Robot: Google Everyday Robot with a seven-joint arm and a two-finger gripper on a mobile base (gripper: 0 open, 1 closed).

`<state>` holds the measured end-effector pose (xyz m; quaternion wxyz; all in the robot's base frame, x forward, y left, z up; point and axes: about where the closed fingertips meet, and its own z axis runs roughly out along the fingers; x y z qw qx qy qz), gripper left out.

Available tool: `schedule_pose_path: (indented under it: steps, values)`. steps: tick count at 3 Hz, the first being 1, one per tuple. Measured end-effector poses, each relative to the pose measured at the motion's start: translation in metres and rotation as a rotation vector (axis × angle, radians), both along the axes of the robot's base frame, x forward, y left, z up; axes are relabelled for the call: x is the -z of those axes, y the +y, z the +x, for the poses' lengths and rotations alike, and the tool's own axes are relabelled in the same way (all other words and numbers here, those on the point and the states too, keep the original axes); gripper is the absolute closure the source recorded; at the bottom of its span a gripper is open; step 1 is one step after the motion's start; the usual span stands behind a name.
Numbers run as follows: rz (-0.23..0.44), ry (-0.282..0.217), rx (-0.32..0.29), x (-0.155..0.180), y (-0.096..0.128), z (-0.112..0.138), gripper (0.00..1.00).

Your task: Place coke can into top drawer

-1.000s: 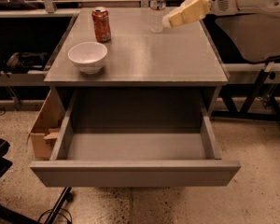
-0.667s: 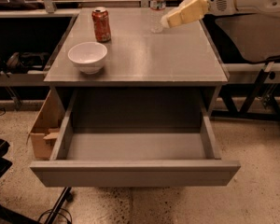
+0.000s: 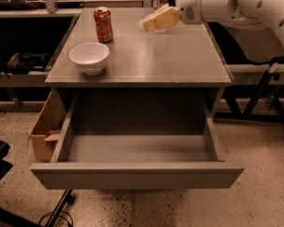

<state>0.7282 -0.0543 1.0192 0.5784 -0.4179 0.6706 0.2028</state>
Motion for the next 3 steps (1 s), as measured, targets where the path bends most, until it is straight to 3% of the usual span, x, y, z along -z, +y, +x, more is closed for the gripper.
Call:
schedule_pose_path:
  steps: [2,3]
  values:
    - [0.121,-0.001,0.081,0.029,0.050,0.069,0.00]
    - [0.147,-0.011,0.071,0.039,0.079,0.099,0.00]
